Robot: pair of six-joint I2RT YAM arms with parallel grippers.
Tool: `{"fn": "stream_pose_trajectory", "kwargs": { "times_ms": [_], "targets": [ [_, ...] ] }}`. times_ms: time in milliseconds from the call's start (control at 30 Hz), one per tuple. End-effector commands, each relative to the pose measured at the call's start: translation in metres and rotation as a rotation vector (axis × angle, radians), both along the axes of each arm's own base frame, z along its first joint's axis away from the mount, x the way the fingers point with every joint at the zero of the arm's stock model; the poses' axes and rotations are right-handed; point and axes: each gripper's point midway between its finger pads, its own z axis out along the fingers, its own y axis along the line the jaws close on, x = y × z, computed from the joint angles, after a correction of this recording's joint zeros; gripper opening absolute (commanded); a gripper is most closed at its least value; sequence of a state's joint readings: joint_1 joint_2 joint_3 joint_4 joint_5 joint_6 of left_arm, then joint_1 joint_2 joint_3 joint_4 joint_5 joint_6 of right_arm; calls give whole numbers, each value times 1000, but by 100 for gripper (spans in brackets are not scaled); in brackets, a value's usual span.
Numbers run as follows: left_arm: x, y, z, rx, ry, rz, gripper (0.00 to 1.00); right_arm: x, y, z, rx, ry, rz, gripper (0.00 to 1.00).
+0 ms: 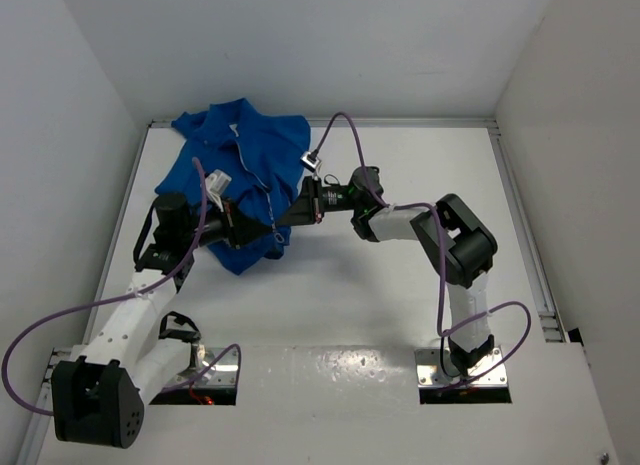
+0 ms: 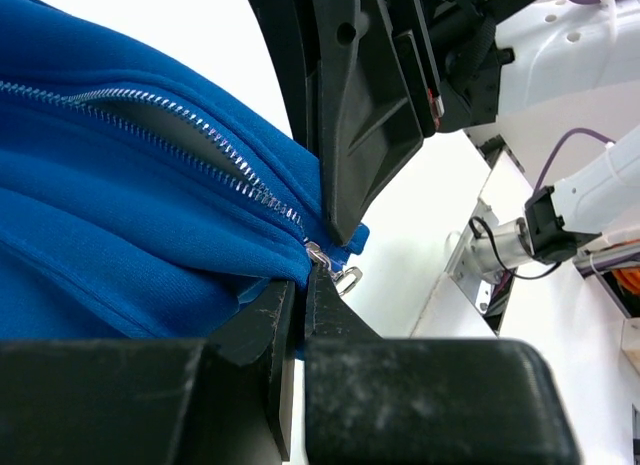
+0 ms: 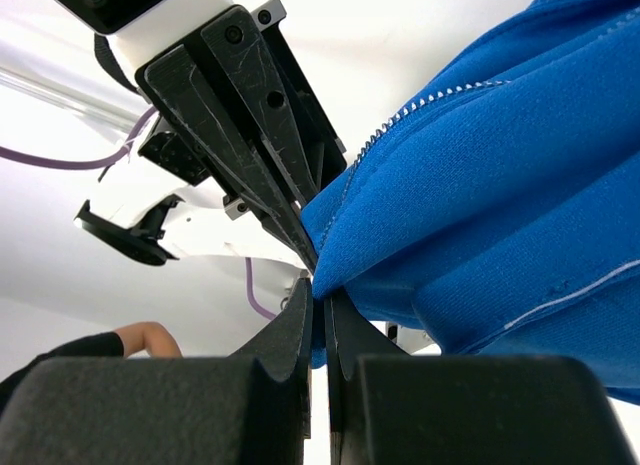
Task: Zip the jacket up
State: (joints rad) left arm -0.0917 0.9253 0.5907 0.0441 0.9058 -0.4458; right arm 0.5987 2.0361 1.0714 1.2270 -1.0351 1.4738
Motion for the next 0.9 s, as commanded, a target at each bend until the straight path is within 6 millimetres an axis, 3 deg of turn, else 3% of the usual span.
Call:
{"fn": "stream_pose_trajectory", "kwargs": {
  "times_ms": [0,400,500,533,700,767,800,867],
  "targets": [
    [-41,-17,-12,-35,97,-170,0,13,-11,74,196,-232,-125,0],
    [-45,-17,-16,-38,105,-178,0,16,-9,69,179,-217,-128,2],
    [-45,-17,-16,-38,105,-178,0,15,-10,69,171,-215,-125,11],
    [-45,-17,-16,-38,105,-178,0,15,-11,68,168,-214,-125,27],
    [-45,-17,-15,-41,107,-187,0,23,-29,62,132,-217,-148,54],
    [-42,-15,-16,-46,124,-173,0,22,-39,51,100,-200,-145,49],
    [-38,-13,-17,-52,133,-160,0,29,-53,56,99,-220,-172,45],
    [-39,-14,-14,-60,130,-167,0,15,-66,52,86,-241,-130,38]
  ]
}}
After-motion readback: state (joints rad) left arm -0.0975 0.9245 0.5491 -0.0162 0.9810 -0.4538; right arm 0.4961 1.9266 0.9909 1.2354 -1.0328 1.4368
